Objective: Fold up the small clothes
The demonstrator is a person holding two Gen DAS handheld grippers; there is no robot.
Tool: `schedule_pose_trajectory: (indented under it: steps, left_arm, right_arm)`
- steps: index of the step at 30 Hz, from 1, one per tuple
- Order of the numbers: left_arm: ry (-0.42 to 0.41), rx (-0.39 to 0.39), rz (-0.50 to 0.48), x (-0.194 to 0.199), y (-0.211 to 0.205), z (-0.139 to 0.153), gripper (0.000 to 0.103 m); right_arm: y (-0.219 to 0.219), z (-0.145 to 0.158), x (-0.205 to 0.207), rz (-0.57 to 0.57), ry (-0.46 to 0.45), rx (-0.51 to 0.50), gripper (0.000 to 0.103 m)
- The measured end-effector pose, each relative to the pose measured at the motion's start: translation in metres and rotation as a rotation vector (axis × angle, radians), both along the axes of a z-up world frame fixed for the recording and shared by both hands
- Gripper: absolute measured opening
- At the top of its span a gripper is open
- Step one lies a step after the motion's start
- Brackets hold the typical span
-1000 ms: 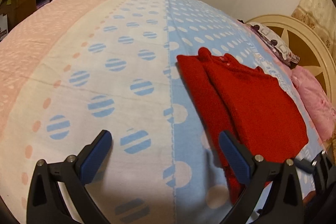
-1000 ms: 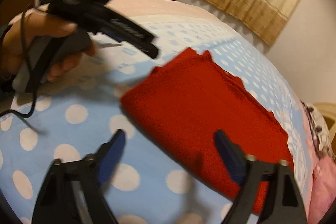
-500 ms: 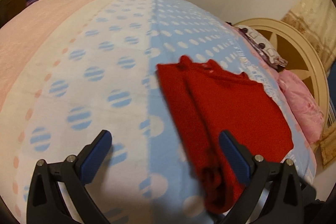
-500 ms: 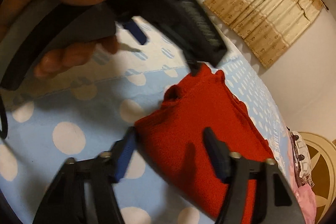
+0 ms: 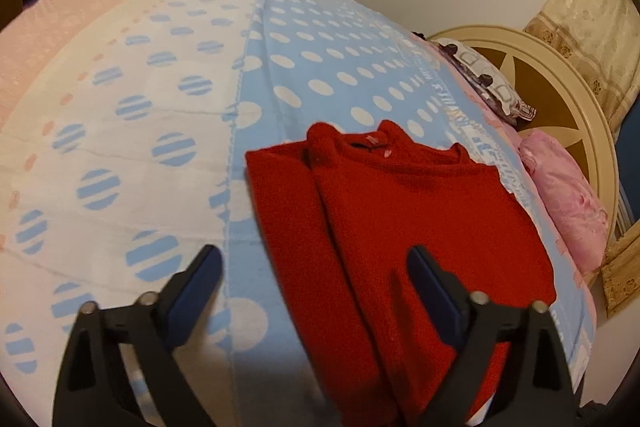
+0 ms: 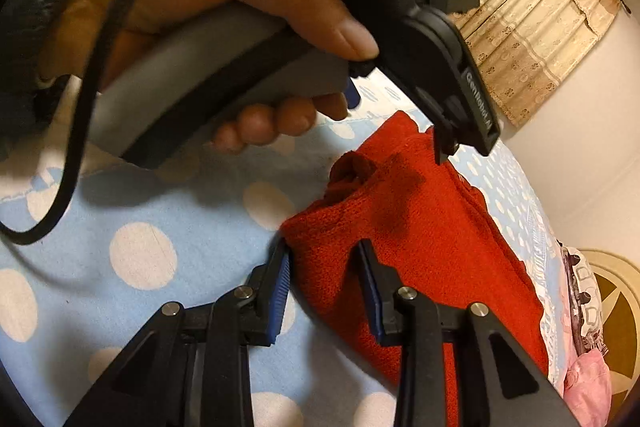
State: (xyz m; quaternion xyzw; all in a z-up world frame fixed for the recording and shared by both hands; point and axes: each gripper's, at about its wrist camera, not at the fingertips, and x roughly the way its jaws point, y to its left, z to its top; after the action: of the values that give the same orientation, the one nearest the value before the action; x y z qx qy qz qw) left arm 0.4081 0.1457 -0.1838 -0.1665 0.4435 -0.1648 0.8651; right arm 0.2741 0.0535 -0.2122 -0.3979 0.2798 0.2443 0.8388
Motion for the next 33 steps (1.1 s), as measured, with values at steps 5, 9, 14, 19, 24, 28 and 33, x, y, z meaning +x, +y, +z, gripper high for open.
schedule_pose_trajectory:
  steps: [5,9,14,19,24,28,33]
  left_arm:
    - [0.003,-0.022,0.001,0.004,0.000,-0.003,0.072]
    - [0.050,-0.104,-0.003,0.014,0.007,-0.010,0.028]
    - [0.054,-0.182,-0.002,0.015,0.014,-0.010,0.018]
    - [0.030,-0.215,-0.015,0.013,0.012,0.003,0.017]
    - [-0.008,-0.263,-0.026,0.014,0.006,0.021,0.016]
    - [-0.039,-0.258,-0.038,0.017,-0.007,0.034,0.015]
    - [-0.068,-0.283,-0.052,0.022,-0.021,0.046,0.015]
  right_arm:
    - [0.000,0.000,-0.002,0.000,-0.011,-0.005,0.034]
    - [0.003,-0.002,-0.006,0.010,-0.024,-0.019,0.028]
    - [0.003,0.001,-0.012,0.023,-0.032,-0.021,0.019]
    - [-0.010,0.017,-0.011,0.013,-0.016,0.046,0.014]
    - [-0.018,0.025,-0.016,0.013,-0.029,0.072,0.012]
    - [-0.029,0.035,-0.019,-0.009,-0.057,0.100,0.010]
    - [-0.051,0.053,-0.013,-0.055,-0.085,0.144,0.010]
